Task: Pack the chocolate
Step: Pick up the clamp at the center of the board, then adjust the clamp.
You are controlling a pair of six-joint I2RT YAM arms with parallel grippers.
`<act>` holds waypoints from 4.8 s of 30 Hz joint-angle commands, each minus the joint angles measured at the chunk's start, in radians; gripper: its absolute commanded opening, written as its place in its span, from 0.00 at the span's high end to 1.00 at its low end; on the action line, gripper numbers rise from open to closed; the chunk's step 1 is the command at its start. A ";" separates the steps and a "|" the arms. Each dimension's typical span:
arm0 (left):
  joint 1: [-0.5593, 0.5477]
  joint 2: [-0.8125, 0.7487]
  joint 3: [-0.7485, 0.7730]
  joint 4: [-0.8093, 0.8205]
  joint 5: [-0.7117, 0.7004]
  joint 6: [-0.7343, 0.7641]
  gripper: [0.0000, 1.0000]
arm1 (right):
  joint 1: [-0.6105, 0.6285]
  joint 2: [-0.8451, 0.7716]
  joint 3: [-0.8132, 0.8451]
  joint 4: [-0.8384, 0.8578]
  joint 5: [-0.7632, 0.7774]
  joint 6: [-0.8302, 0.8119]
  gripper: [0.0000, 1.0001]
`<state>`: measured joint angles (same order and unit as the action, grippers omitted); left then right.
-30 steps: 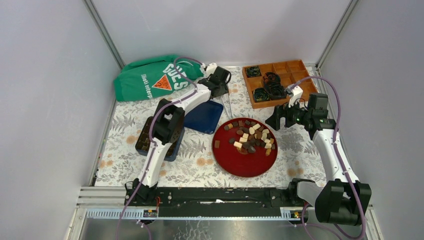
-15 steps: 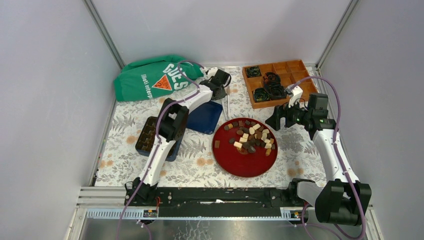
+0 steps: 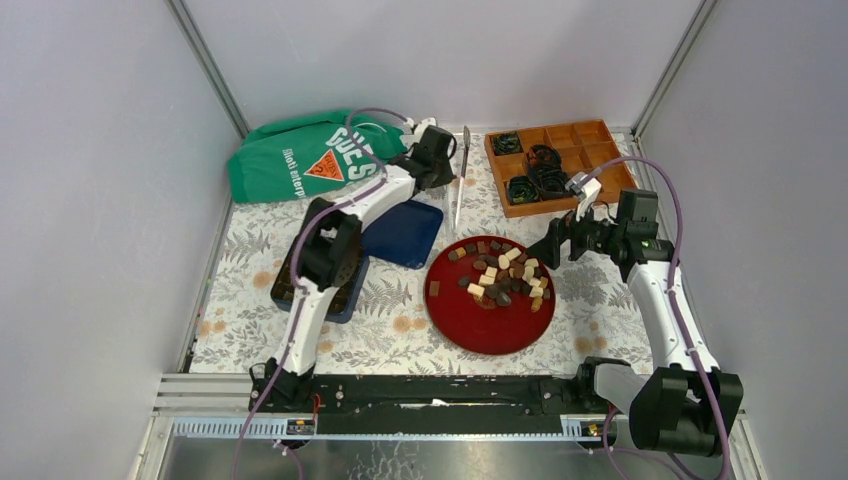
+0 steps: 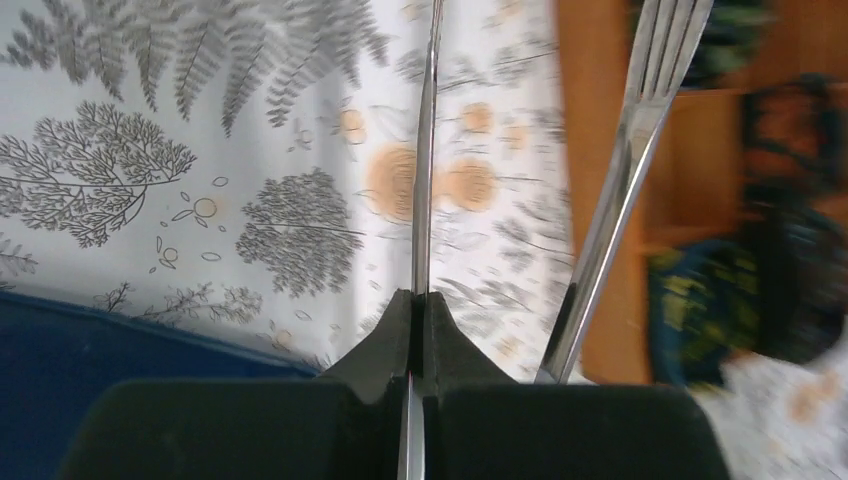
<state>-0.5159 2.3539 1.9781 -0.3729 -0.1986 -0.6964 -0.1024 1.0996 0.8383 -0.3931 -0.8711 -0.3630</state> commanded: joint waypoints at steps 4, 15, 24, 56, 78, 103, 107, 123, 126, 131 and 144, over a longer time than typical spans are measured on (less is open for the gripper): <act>0.005 -0.472 -0.432 0.518 0.324 0.012 1.00 | -0.006 -0.084 0.026 -0.078 -0.369 -0.134 0.00; -0.147 -1.006 -1.261 1.388 0.309 -0.405 1.00 | 0.084 -0.078 0.203 0.235 -0.486 0.565 0.02; -0.364 -0.981 -1.279 1.464 0.108 -0.449 1.00 | 0.202 -0.060 0.114 0.661 -0.424 1.023 0.23; -0.261 -0.731 -1.139 1.066 0.053 -0.823 1.00 | 0.341 -0.046 0.159 0.852 -0.551 1.168 1.00; -0.231 -0.788 -1.256 1.641 0.153 -0.606 1.00 | 0.210 -0.112 0.264 0.050 -0.470 0.405 0.15; -0.339 -0.745 -1.250 1.913 0.134 -0.561 1.00 | 0.257 -0.076 0.022 0.533 -0.421 0.865 0.18; -0.350 -0.723 -1.235 1.919 0.133 -0.564 1.00 | 0.272 -0.061 0.021 0.559 -0.403 0.891 0.20; -0.372 -0.689 -1.200 1.932 0.105 -0.581 1.00 | 0.305 -0.010 0.013 0.667 -0.382 0.976 0.58; -0.372 -0.689 -1.176 1.880 0.112 -0.564 1.00 | 0.310 0.000 0.013 0.693 -0.387 1.003 0.66; -0.371 -0.699 -1.188 1.887 0.109 -0.556 1.00 | 0.311 0.005 0.021 0.693 -0.406 1.012 0.93; -0.175 -0.766 -1.220 1.841 0.563 -0.534 0.52 | 0.311 -0.019 0.042 0.581 -0.538 0.884 1.00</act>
<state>-0.7444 1.6329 0.7612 1.4506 0.1719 -1.2583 0.2020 1.1080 0.8459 0.1913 -1.3453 0.5804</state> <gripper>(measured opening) 0.478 0.044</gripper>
